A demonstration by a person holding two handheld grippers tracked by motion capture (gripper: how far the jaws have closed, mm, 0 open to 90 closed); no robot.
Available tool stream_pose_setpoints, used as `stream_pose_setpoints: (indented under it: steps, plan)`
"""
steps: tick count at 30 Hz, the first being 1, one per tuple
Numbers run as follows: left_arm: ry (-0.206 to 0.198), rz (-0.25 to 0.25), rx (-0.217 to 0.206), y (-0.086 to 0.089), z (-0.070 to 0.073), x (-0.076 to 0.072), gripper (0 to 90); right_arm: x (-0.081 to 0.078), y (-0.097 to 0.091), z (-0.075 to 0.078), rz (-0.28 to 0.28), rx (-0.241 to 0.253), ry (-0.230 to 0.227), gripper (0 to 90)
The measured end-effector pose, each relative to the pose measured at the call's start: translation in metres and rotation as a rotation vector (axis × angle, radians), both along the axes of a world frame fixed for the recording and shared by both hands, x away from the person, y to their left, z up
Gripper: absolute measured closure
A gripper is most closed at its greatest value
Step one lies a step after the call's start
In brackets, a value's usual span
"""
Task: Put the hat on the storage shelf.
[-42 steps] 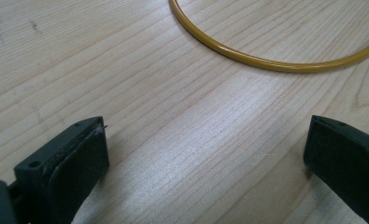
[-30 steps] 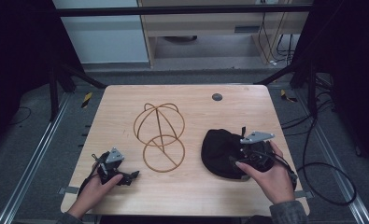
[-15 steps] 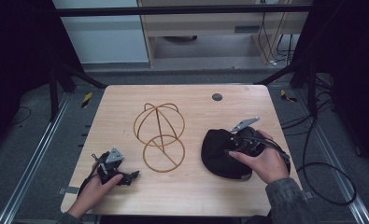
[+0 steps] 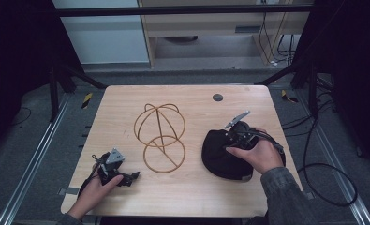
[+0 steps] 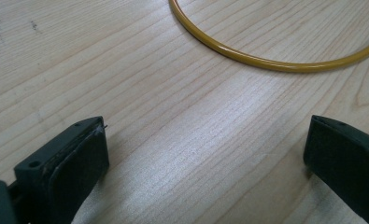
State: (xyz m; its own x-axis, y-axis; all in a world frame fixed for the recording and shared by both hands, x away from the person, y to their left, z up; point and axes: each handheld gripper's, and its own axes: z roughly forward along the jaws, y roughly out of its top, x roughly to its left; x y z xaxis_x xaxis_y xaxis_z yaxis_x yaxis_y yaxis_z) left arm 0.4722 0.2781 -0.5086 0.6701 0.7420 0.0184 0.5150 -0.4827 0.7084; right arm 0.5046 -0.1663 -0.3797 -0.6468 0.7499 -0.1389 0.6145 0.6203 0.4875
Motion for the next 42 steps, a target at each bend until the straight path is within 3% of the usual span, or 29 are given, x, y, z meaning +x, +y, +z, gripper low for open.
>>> stream_pose_setpoints:
  steps: [10,16,22,27,39,42]
  plan:
    - [0.0,0.0,0.0,0.0,0.0,0.0,0.0,0.013,0.0,-0.009,-0.006,-0.022,0.044,44.0]
    - [0.0,0.0,0.0,0.0,0.0,0.0,0.0,0.018,0.001,-0.012,0.004,-0.032,0.061,53.0]
    - [0.0,0.0,0.0,0.0,0.0,0.0,0.0,0.02,0.0,-0.013,0.008,-0.036,0.072,68.4]
    - [0.0,0.0,0.0,0.0,0.0,0.0,0.0,0.017,-0.003,-0.01,0.02,-0.02,0.055,76.3]
    - [0.0,0.001,0.0,0.0,0.0,0.0,0.0,-0.004,-0.011,0.016,0.032,0.101,-0.017,77.0]
    - [0.0,0.001,0.0,0.0,0.0,0.0,0.0,-0.008,-0.013,0.022,0.037,0.112,-0.034,77.1]
